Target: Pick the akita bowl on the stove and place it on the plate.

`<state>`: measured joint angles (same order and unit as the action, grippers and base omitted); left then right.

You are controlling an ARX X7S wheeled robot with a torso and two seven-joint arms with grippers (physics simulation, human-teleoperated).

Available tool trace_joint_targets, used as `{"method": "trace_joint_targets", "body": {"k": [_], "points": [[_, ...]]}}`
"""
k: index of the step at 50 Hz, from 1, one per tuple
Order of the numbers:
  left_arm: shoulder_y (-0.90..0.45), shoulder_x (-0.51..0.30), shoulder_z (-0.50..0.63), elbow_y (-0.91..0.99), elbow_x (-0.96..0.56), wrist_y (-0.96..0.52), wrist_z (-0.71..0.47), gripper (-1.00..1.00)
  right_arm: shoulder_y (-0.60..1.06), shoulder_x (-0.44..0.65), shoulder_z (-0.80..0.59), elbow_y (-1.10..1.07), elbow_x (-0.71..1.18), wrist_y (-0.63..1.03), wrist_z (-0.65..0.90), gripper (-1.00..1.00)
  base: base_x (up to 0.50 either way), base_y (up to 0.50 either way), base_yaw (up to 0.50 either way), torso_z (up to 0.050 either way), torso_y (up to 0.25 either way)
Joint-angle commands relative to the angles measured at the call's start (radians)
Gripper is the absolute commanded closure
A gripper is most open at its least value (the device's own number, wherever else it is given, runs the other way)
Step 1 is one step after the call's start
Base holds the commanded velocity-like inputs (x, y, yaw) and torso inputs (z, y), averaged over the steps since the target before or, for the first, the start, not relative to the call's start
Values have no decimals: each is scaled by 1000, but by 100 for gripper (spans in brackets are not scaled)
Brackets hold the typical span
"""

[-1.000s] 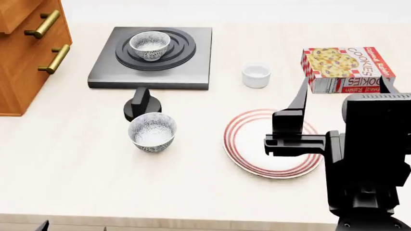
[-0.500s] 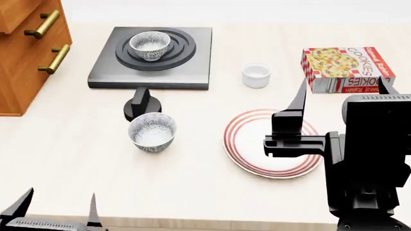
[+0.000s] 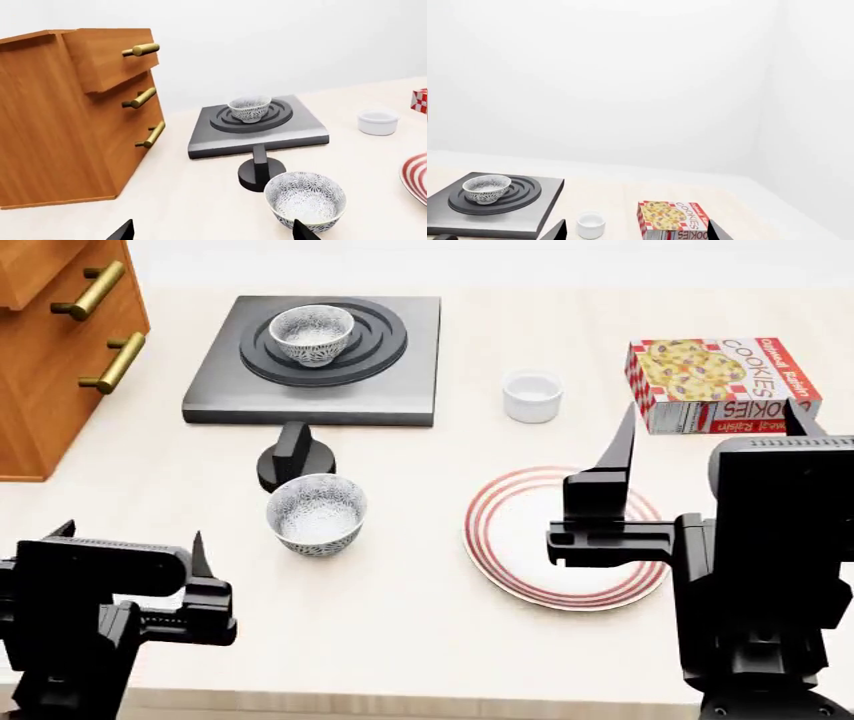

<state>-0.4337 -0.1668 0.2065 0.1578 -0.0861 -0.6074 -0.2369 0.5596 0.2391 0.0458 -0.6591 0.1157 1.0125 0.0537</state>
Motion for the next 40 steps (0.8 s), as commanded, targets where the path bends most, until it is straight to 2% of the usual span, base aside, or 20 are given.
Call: {"method": "trace_joint_targets", "body": {"k": [1, 10, 40], "points": [[-141, 50, -65, -61, -76, -148, 30, -100, 1, -16, 21, -2, -11, 4, -17, -100, 0, 0, 0, 0, 0], [-166, 51, -68, -55, -91, -183, 21, -100, 2, -12, 17, 1, -8, 4, -14, -100, 0, 0, 0, 0, 0], [-186, 37, -70, -45, -130, -170, 9, -100, 0, -7, 18, 6, 5, 5, 0, -100, 0, -24, 0, 0, 0]]}}
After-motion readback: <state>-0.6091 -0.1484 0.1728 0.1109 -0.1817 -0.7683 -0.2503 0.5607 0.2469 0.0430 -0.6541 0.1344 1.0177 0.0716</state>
